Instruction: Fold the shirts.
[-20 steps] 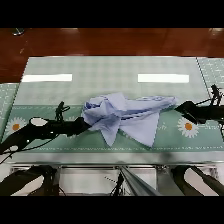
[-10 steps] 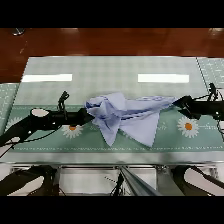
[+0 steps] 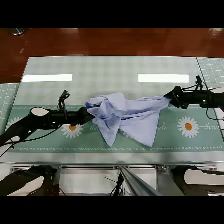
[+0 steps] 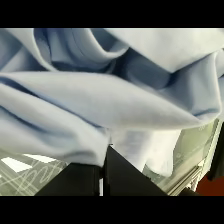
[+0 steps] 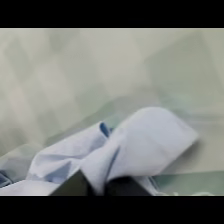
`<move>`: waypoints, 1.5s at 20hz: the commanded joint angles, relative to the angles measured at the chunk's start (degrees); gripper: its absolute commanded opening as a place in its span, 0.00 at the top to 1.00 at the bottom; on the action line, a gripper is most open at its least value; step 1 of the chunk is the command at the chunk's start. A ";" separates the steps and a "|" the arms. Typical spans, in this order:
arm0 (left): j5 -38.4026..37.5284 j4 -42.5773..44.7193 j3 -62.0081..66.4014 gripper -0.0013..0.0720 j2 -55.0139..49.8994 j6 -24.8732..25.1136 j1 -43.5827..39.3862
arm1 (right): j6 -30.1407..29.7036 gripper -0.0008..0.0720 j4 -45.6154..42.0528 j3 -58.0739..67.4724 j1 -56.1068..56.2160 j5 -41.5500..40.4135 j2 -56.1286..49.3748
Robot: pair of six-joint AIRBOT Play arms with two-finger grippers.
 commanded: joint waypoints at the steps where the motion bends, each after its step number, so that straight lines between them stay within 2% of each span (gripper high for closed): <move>1: -0.55 0.13 1.84 0.95 0.00 -0.04 0.39 | 1.53 0.96 0.26 4.68 3.30 2.95 -2.19; 3: -3.58 0.09 7.19 0.95 0.92 -0.09 2.03 | 1.70 0.96 -0.42 10.58 3.28 8.90 -1.49; 5: -5.97 0.04 17.86 0.95 3.54 -0.07 4.42 | 3.85 0.96 -3.48 21.51 3.30 13.00 1.79; 10: -4.20 0.63 57.31 0.95 9.20 -0.35 10.60 | 11.15 0.96 -16.17 54.99 3.19 16.00 12.24; 11: -4.22 3.10 64.89 0.95 9.79 -1.84 11.96 | 11.89 0.96 -17.27 61.48 3.19 16.79 14.34; 13: -5.44 13.90 76.26 0.95 11.93 -10.69 13.70 | 12.17 0.96 -17.33 68.65 3.19 18.03 20.41; 14: -6.86 20.74 80.19 0.95 13.40 -15.15 14.01 | 11.41 0.96 -17.49 68.78 3.19 17.84 24.48; 16: -9.79 34.49 84.94 0.95 17.49 -21.53 14.01 | 11.23 0.96 -23.30 68.76 3.19 19.80 32.50; 19: -11.19 45.79 86.09 0.95 24.87 -23.34 14.01 | 12.41 0.96 -30.75 68.76 3.19 22.97 40.87; 24: -18.75 52.72 86.07 0.95 33.38 -23.37 14.03 | 13.92 0.96 -32.35 68.65 3.23 29.18 47.87; 30: -36.04 54.01 83.49 0.95 34.58 -26.45 14.08 | 14.69 0.96 -31.78 58.73 3.23 32.61 52.52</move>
